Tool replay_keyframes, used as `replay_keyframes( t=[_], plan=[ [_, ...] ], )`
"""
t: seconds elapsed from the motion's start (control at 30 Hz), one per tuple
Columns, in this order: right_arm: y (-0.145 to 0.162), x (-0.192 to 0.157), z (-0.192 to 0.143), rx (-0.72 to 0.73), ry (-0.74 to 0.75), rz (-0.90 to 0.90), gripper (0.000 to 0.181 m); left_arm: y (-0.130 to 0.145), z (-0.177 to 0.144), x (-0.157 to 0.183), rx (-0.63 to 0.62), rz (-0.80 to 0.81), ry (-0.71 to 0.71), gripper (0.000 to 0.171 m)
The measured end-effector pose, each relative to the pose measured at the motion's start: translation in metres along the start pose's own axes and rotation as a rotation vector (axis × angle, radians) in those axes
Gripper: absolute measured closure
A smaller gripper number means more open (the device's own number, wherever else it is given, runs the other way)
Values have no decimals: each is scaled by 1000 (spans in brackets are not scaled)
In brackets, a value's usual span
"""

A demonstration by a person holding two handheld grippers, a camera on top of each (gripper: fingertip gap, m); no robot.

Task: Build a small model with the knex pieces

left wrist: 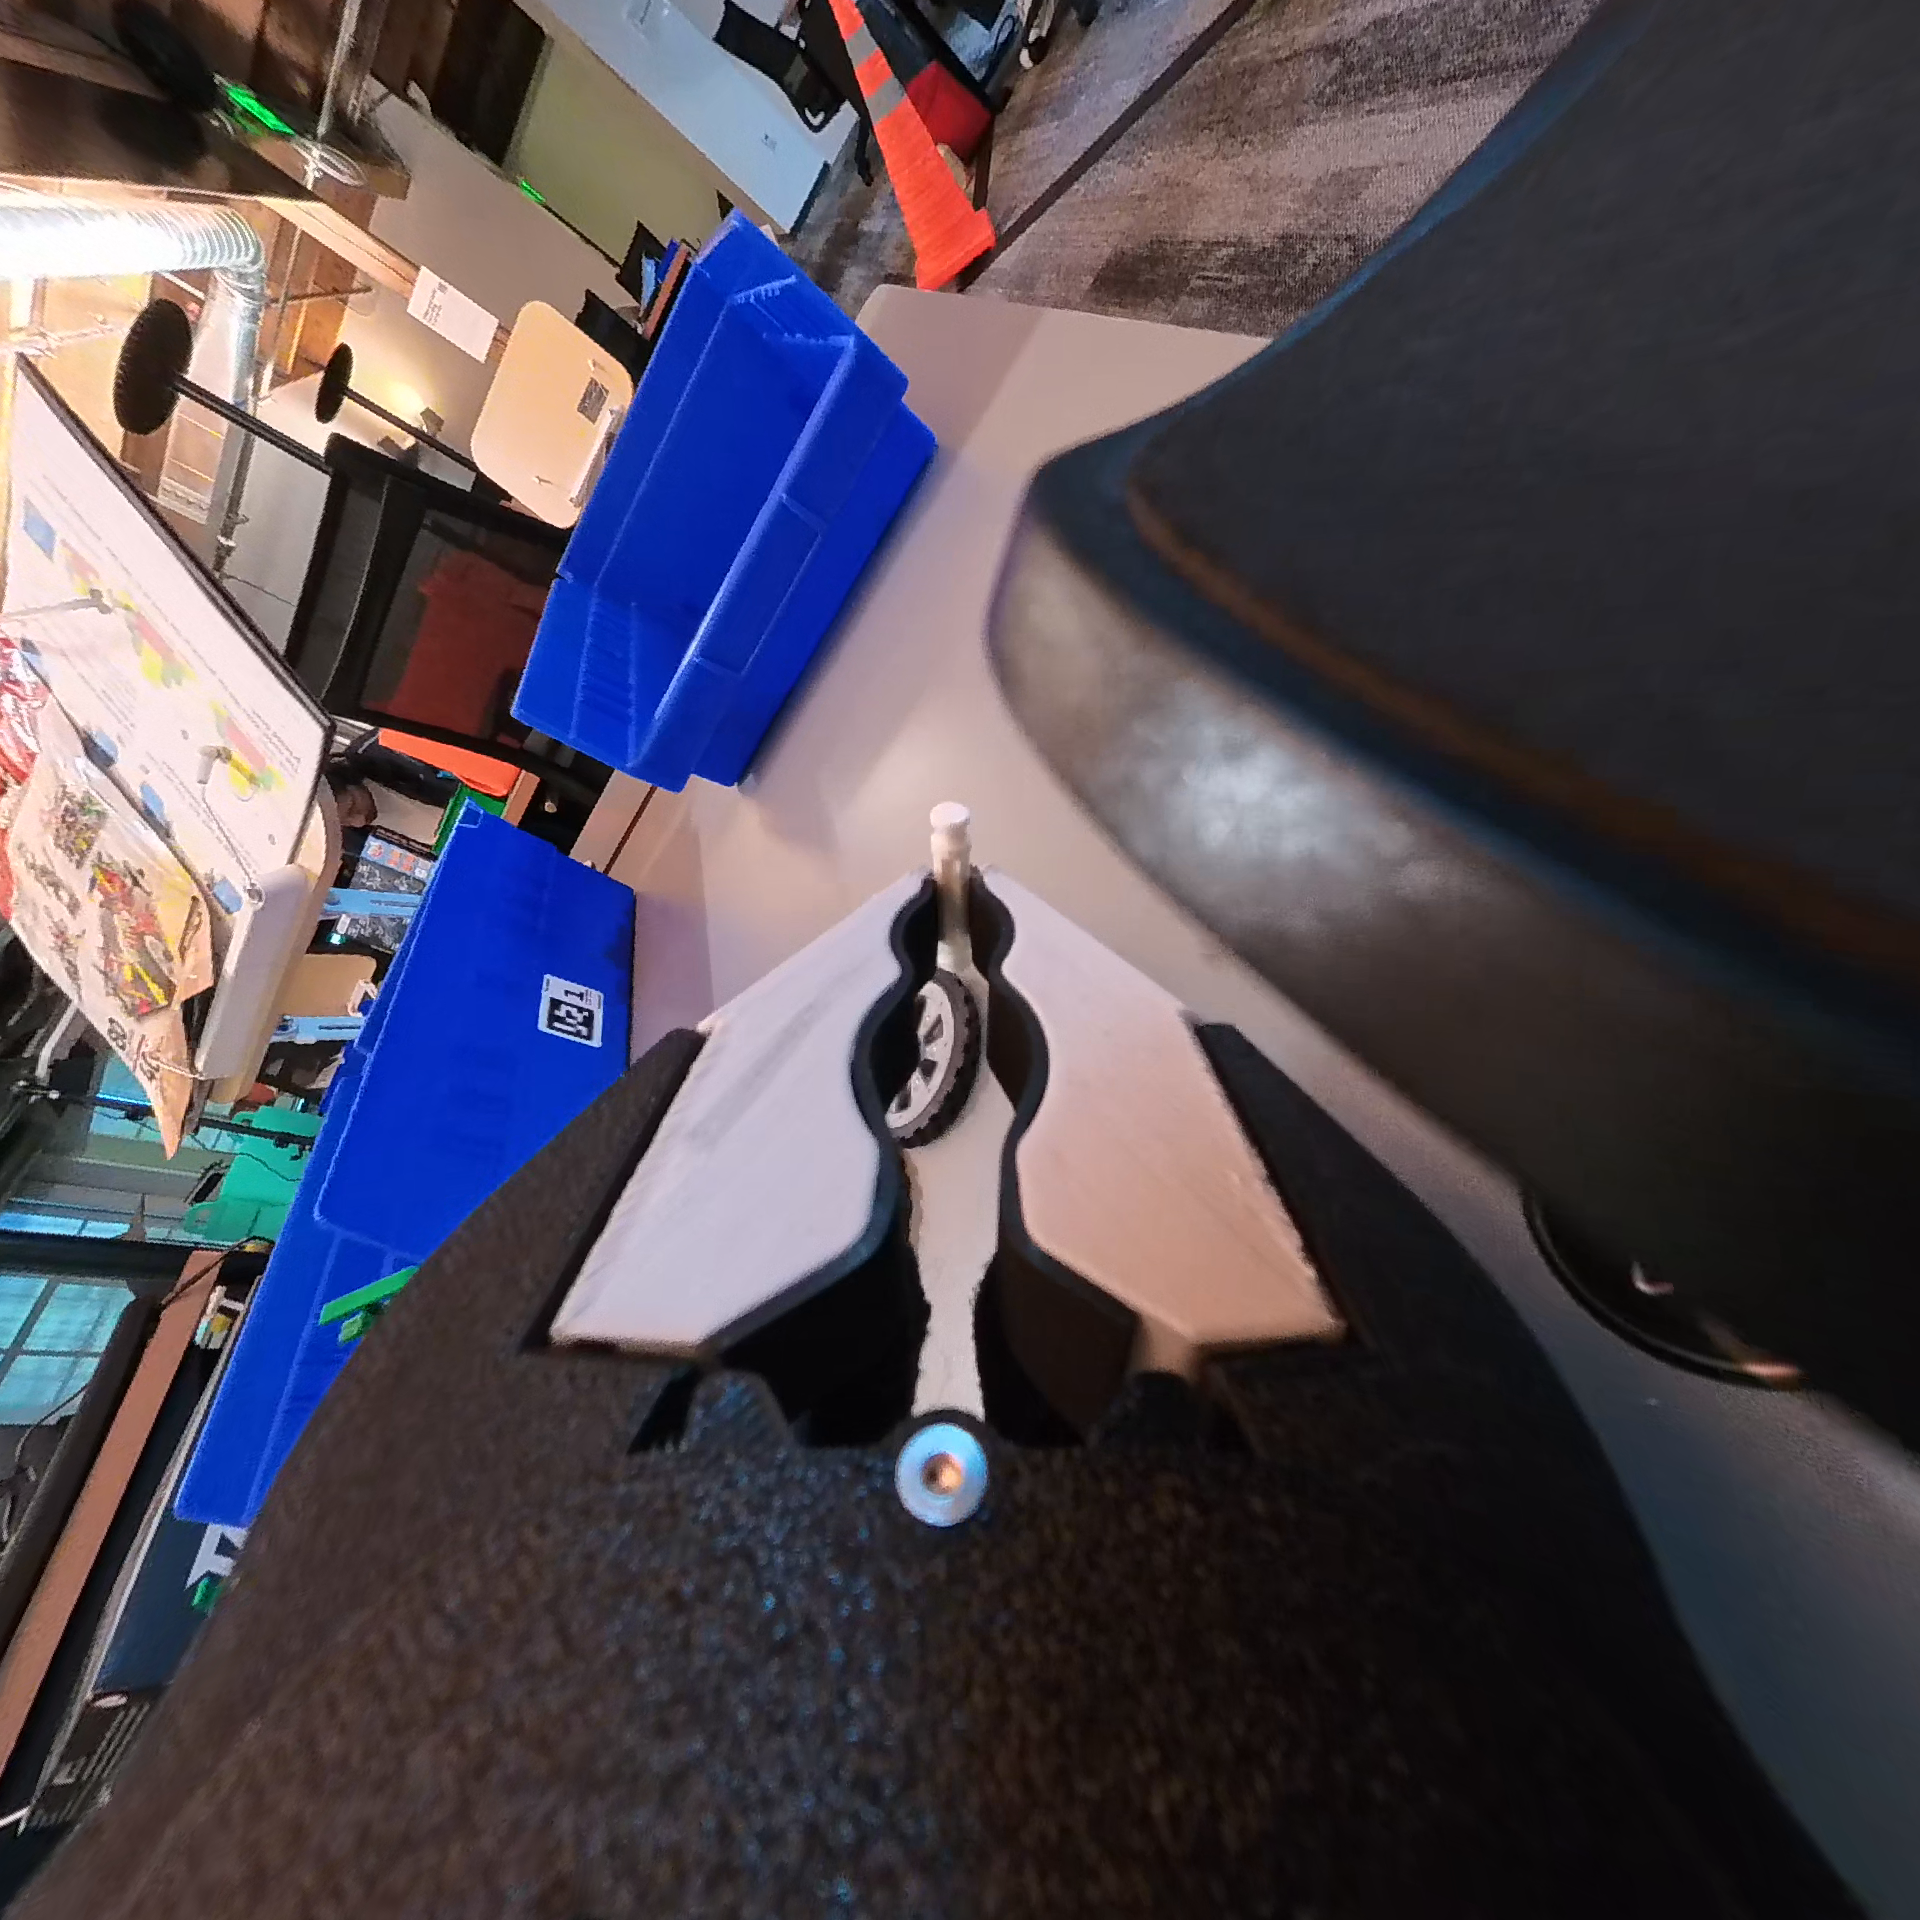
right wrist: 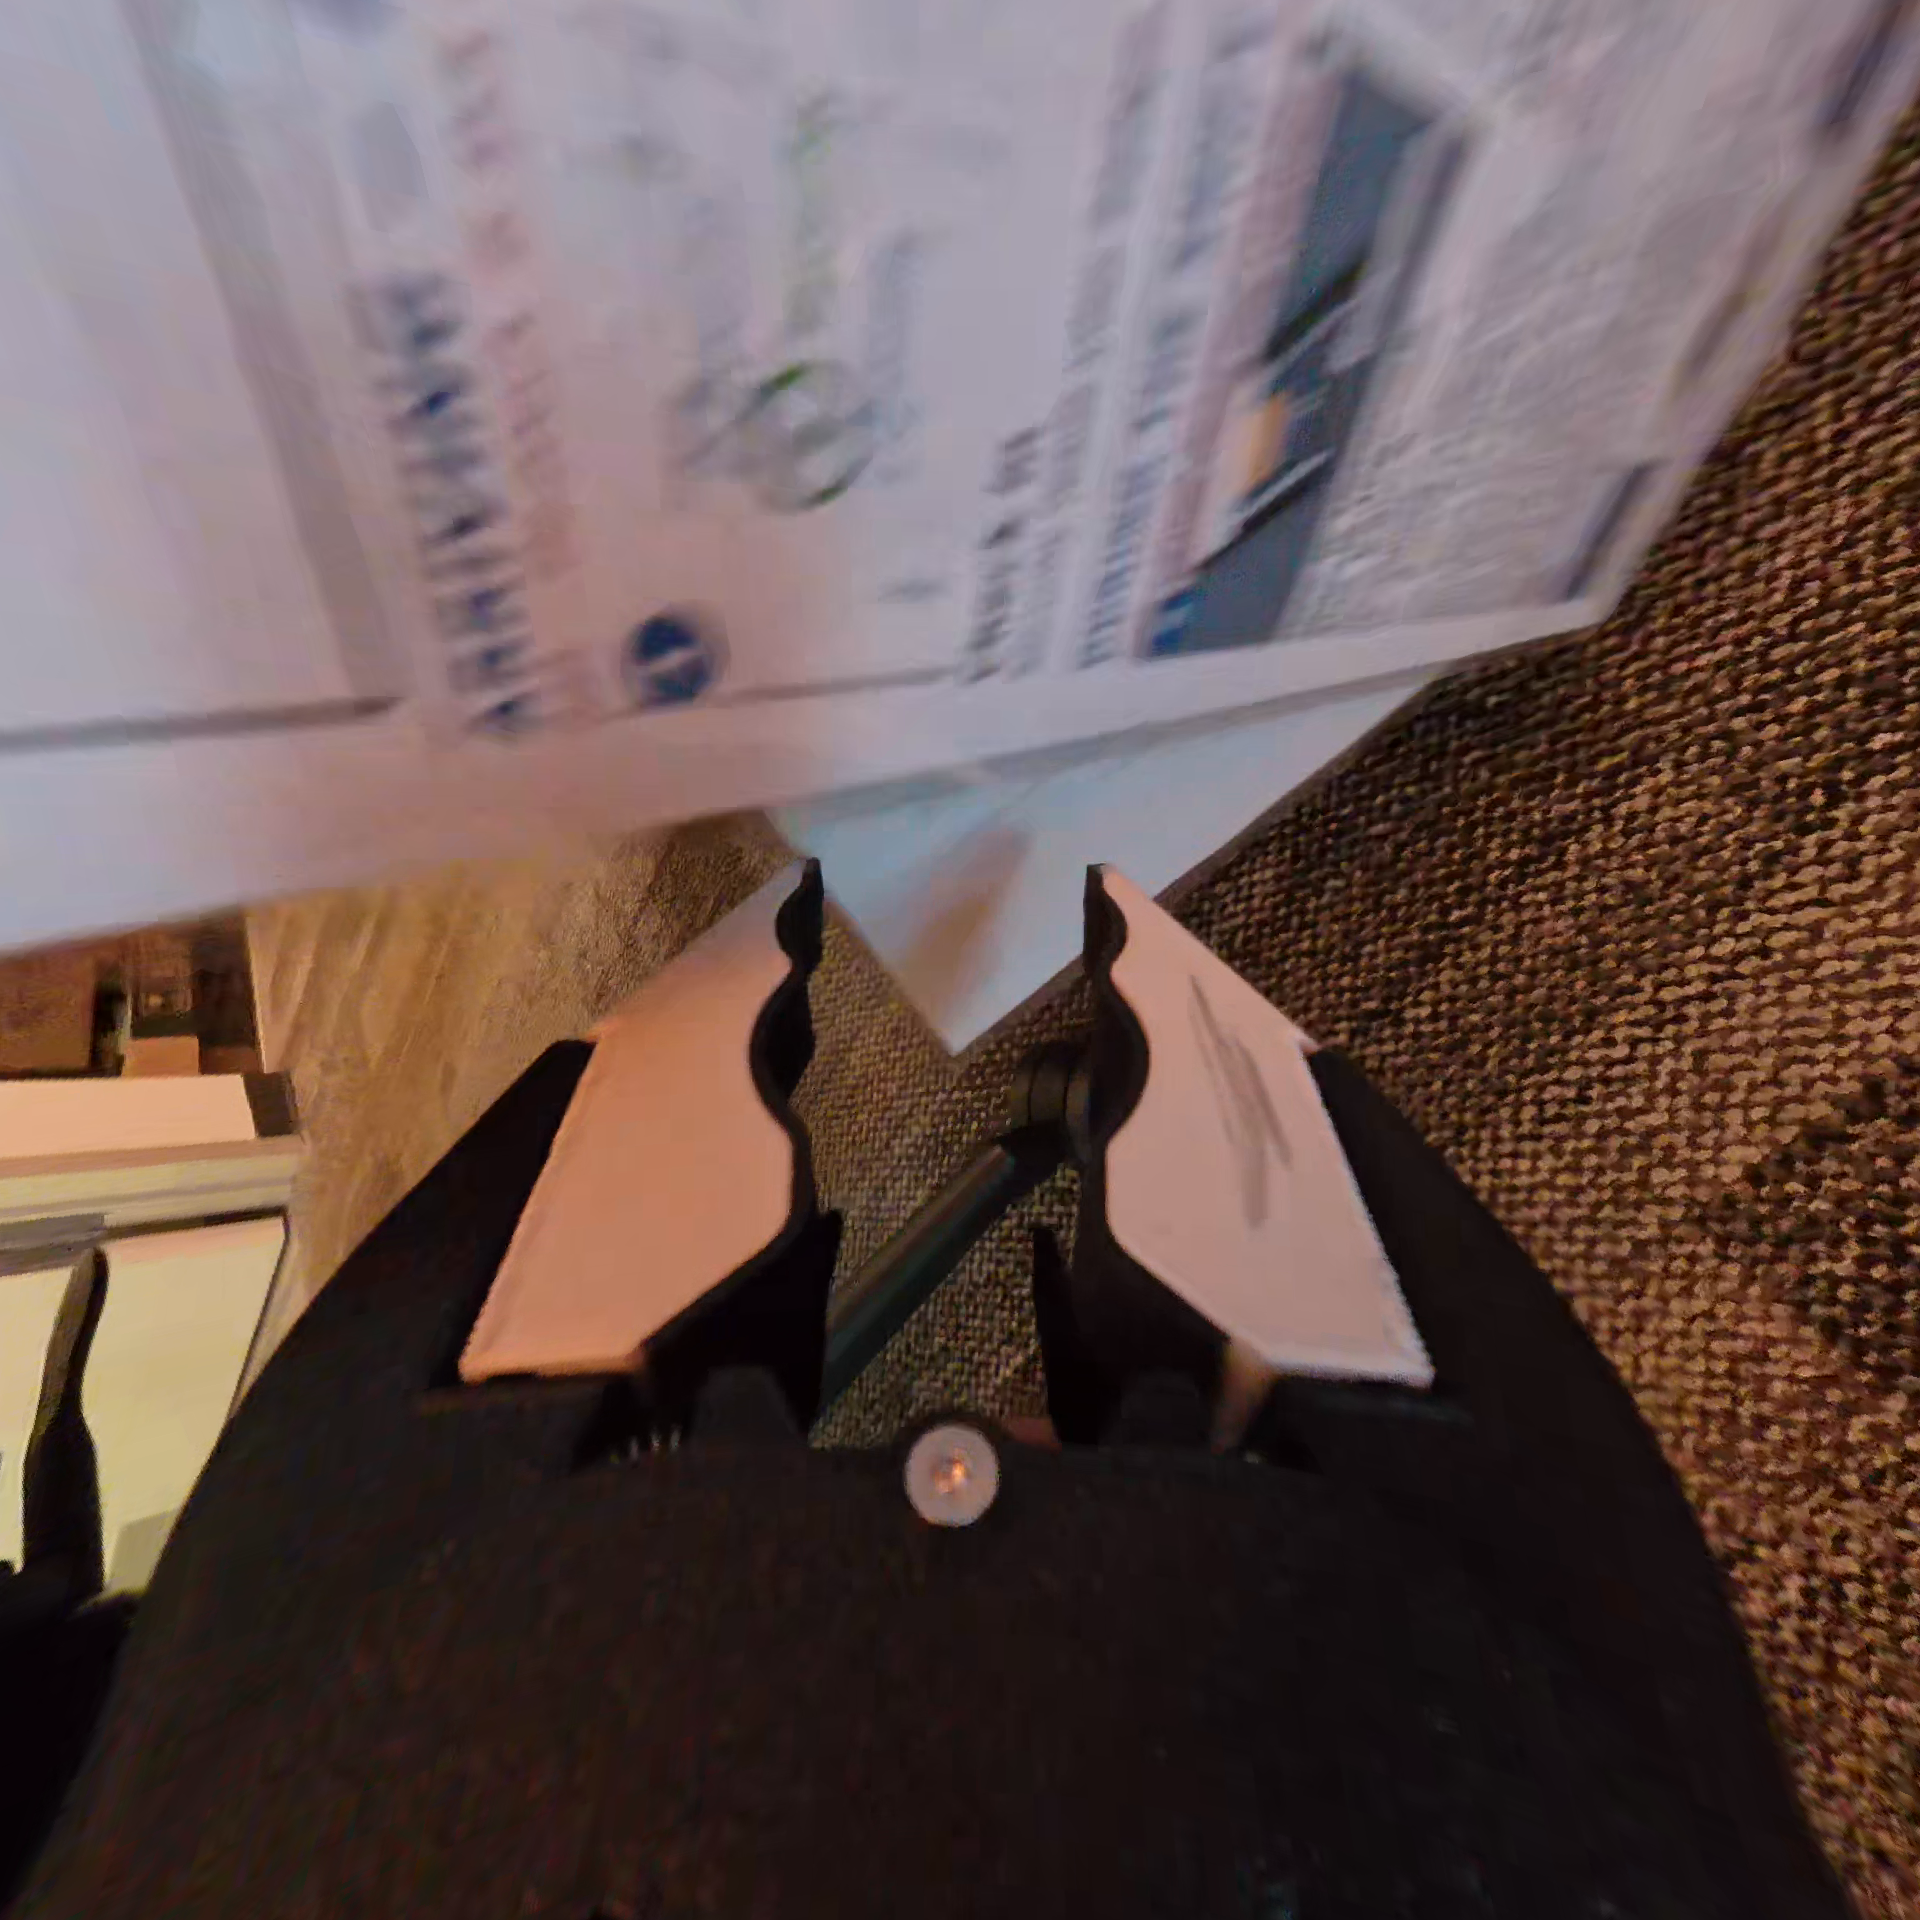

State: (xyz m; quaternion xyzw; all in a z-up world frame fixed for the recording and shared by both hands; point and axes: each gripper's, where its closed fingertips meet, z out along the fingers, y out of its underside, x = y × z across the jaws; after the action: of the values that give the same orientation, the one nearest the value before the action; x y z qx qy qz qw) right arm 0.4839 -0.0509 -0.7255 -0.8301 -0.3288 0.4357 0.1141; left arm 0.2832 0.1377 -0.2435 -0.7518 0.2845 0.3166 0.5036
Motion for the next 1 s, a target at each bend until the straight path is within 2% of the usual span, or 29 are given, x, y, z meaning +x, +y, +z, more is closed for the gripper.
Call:
replay_keyframes(
  t=[0.33, 0.47, 0.6, 0.7, 0.9, 1.0],
  plan=[
    [51, -24, -27, -139, 17, -51, 131, -4, -2, 1, 30, 1, 5, 170],
    [76, -58, -27, -279, -63, -166, 132, -4, -2, 0, 32, -3, -1, 170],
    [87, -94, -13, -418, -87, -360, 143, -6, -4, -2, 42, -10, -9, 171],
    [63, -112, 8, -364, -57, -394, 152, -7, -6, -5, 59, -24, -24, 170],
    [12, -146, 63, -272, -67, -502, 141, -5, -4, -4, 43, -14, -20, 170],
    [-25, -148, 81, -185, -48, -453, 133, -5, -3, -4, 40, -12, -22, 170]
  ],
)
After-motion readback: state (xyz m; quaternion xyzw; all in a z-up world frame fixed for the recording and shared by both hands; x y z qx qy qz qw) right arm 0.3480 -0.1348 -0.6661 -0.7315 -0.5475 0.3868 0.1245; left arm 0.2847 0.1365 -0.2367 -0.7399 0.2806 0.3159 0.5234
